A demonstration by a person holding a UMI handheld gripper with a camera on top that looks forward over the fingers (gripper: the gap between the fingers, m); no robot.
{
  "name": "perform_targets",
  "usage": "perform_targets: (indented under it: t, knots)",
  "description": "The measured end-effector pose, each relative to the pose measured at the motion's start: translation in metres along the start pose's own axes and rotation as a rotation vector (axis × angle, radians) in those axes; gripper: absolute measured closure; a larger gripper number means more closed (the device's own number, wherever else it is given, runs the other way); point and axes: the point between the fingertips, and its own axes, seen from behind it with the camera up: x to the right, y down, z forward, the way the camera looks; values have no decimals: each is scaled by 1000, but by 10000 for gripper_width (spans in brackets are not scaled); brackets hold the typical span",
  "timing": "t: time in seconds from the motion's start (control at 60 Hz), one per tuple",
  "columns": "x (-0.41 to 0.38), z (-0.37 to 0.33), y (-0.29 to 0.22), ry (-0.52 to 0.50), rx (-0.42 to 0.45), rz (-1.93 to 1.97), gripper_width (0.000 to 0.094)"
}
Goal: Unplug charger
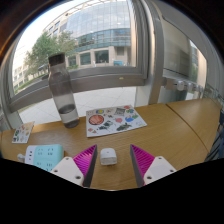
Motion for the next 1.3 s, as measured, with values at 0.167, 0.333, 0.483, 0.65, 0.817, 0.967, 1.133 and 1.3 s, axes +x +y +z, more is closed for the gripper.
perform_targets:
  t: [0.167, 0.333, 0.483, 0.65, 0.817, 0.967, 1.133, 1.3]
  knots:
    - [6, -53, -50, 17, 144, 36, 192]
    - [13, -143, -94, -23, 324, 39, 159]
    - [30, -195, -79, -22, 368, 15, 154]
    - [43, -211, -3, -48, 286, 1, 145]
    - [35, -214, 73, -122, 158, -23, 139]
    - [23, -228, 98, -171, 132, -66, 134]
    - [8, -238, 99, -216, 149, -78, 136]
    - [2, -241, 105, -229, 140, -109, 136]
